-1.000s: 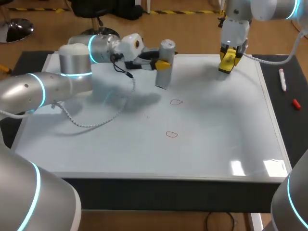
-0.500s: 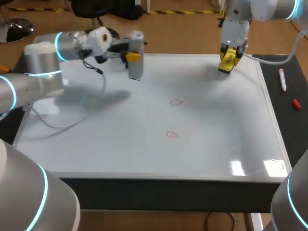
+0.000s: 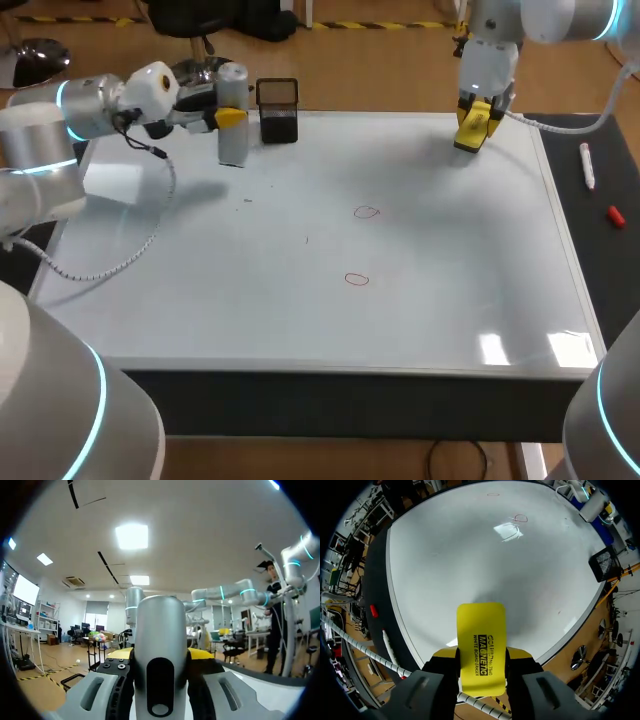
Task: Pick up the inspection probe, press it on each red-marked spot on the whiteboard one by one, put down the probe, pick up the eraser, and wipe off all the red marks.
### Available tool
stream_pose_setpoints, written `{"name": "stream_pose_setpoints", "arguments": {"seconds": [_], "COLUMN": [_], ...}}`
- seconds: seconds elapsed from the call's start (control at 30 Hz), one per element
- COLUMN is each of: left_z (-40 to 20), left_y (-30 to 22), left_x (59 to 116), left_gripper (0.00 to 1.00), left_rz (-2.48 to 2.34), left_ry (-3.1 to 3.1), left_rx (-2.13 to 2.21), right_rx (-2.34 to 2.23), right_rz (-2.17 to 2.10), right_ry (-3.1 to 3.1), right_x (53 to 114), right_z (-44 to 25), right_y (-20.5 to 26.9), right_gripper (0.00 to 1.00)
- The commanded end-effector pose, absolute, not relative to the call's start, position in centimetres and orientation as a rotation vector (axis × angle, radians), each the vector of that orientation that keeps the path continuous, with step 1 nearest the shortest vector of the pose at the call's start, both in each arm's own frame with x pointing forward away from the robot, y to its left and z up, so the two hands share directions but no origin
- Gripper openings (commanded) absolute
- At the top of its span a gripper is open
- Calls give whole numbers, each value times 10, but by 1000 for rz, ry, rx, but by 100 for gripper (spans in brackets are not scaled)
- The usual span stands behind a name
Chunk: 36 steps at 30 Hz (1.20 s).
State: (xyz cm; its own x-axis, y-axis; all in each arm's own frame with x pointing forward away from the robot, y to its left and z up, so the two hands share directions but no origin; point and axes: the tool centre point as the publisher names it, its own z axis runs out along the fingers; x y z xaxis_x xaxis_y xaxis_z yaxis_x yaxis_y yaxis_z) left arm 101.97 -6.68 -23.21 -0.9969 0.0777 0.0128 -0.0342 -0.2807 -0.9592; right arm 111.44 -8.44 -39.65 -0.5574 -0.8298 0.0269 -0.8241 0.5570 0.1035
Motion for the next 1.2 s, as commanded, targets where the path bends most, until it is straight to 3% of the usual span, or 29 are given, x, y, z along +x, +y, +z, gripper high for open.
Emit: {"name": "stream_pose_setpoints", "arguments": {"seconds": [0.03,1.2], "left_z": [-233,-235], "left_y": [-59,-50], "left_x": [1017,1019], "left_gripper": [0,0], "left_rz": [2533,2559], "left_ry": [-1906,-1872], "left_rx": [160,179], "right_rx": [1442,1504], "right_rz": [-117,-93], "right_ry": [-2704,-2672], "right_x": [1115,1110], "right_z": [-395,-394], "right_y": [-85,-70], "right_gripper": [0,0]}}
